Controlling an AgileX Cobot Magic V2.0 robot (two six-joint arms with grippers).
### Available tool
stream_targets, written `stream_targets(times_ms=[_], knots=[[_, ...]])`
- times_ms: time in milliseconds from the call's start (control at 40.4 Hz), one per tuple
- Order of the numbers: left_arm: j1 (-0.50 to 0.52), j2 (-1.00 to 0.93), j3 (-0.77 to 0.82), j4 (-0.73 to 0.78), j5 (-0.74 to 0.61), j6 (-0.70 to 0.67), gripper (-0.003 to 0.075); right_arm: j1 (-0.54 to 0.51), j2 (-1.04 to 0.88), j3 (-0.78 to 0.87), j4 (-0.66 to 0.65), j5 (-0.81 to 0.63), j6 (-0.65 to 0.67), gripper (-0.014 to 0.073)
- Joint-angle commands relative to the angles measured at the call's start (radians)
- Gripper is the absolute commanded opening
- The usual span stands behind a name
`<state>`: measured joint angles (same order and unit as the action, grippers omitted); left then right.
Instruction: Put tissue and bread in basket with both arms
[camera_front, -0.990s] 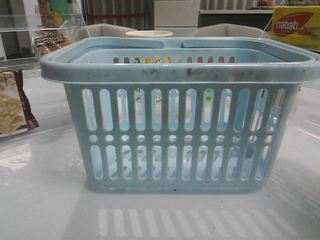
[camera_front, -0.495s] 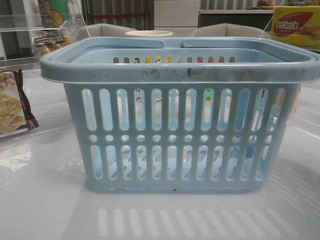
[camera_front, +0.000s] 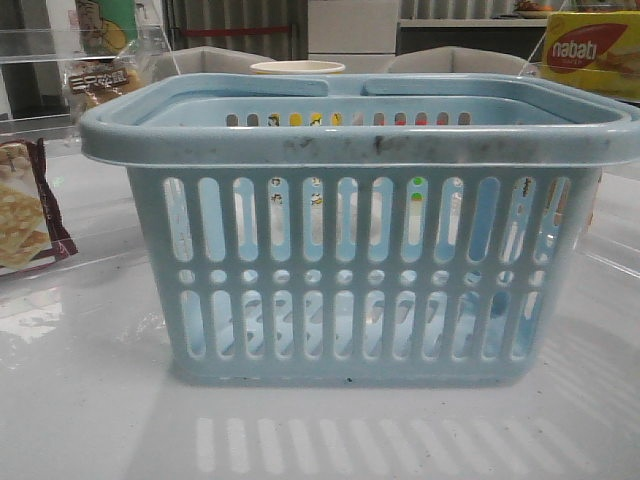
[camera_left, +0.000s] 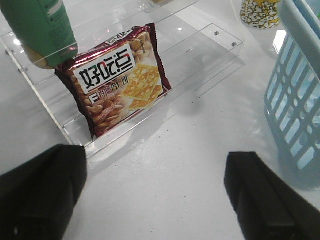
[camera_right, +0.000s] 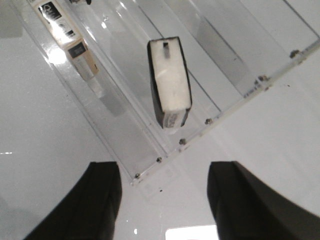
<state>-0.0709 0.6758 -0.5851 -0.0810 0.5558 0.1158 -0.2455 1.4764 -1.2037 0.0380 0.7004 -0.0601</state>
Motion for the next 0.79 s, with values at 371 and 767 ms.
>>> stream_targets(times_ms=[371,767], knots=[[-0.005,0.002,-0.027,-0.008,-0.104,-0.004,0.0613,-0.008,0.152,-0.103,-0.010,-0.232,-0.003,0.0498],[-0.005,0.002,-0.027,-0.008,-0.104,-0.004,0.0613,0.016,0.179,-0.103,-0.009,-0.292,-0.003,0.0213]])
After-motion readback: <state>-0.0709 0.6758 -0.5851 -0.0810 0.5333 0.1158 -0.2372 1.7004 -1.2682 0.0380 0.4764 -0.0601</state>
